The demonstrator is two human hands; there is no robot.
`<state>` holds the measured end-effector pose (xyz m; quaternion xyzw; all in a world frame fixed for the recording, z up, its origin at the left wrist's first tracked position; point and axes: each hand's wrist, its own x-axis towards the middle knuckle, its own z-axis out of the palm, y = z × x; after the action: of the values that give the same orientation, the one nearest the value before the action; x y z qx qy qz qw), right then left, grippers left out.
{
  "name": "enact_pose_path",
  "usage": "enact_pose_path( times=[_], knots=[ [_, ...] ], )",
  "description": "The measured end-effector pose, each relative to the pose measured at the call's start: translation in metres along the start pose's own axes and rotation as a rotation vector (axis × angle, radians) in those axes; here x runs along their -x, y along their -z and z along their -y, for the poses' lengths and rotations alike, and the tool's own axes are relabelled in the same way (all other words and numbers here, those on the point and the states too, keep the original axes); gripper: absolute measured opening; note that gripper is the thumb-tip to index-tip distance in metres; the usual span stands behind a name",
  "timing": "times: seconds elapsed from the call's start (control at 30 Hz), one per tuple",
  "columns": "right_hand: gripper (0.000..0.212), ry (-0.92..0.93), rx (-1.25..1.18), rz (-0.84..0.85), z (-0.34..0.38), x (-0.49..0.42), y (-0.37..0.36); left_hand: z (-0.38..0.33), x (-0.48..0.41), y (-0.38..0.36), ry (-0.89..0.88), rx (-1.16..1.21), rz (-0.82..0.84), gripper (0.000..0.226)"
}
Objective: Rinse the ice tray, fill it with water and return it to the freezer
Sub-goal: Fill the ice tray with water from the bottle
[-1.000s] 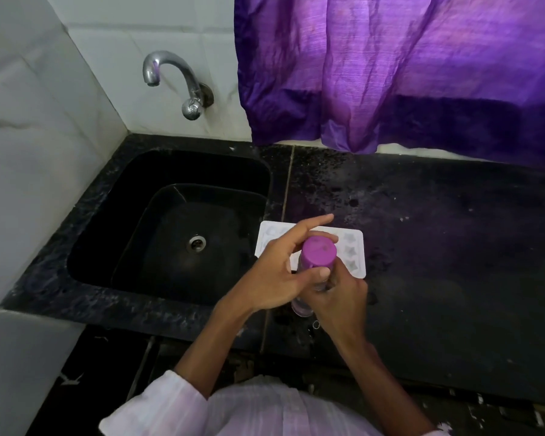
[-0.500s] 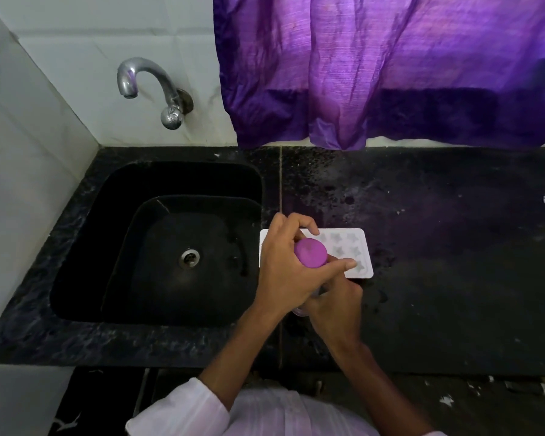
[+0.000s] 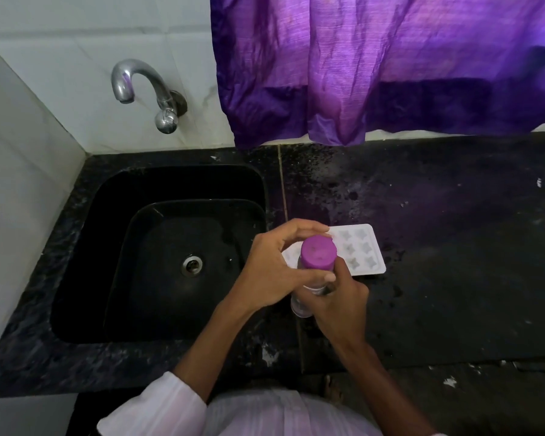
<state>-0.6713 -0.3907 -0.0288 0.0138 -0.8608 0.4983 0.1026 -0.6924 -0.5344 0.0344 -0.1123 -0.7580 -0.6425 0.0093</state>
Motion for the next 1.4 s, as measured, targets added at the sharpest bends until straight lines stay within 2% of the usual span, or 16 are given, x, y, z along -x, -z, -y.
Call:
enact_pose_path(
  times=[0.13,0.23,0.33,0.47,0.7,0.83,1.03,1.33,1.4],
  knots=[
    [0.060,-0.019,-0.006,-0.038,0.005,0.004,-0.007,-0.009,-0.004,0.000,-0.059,0.068,-0.256,0.058],
    [0.063,-0.020,0.028,-0.065,0.005,0.004,-0.013,-0.013,-0.016,0.009,-0.024,0.118,-0.336,0.051],
    [0.062,-0.019,0.029,-0.070,0.006,0.005,-0.014,0.002,-0.031,0.022,0.078,0.102,-0.319,0.039],
    [0.063,-0.019,0.013,-0.066,0.006,0.007,-0.012,0.044,-0.058,0.035,0.198,-0.161,-0.262,0.026],
    [0.074,-0.079,-0.007,-0.064,0.009,0.006,0.004,0.121,-0.101,0.039,0.376,-0.380,-0.281,0.040],
    [0.075,-0.078,0.019,-0.086,0.005,0.006,0.015,0.145,-0.114,0.033,0.395,-0.472,-0.223,0.035],
    [0.076,-0.033,0.089,-0.095,-0.004,0.000,0.028,0.156,-0.125,0.021,0.371,-0.467,-0.234,0.033],
    [0.074,-0.044,0.116,-0.050,-0.007,-0.007,0.033,0.158,-0.137,0.013,0.275,-0.602,-0.142,0.052],
    [0.073,-0.039,0.130,-0.046,-0.008,-0.010,0.033,0.156,-0.127,0.015,0.281,-0.588,-0.206,0.049]
  ],
)
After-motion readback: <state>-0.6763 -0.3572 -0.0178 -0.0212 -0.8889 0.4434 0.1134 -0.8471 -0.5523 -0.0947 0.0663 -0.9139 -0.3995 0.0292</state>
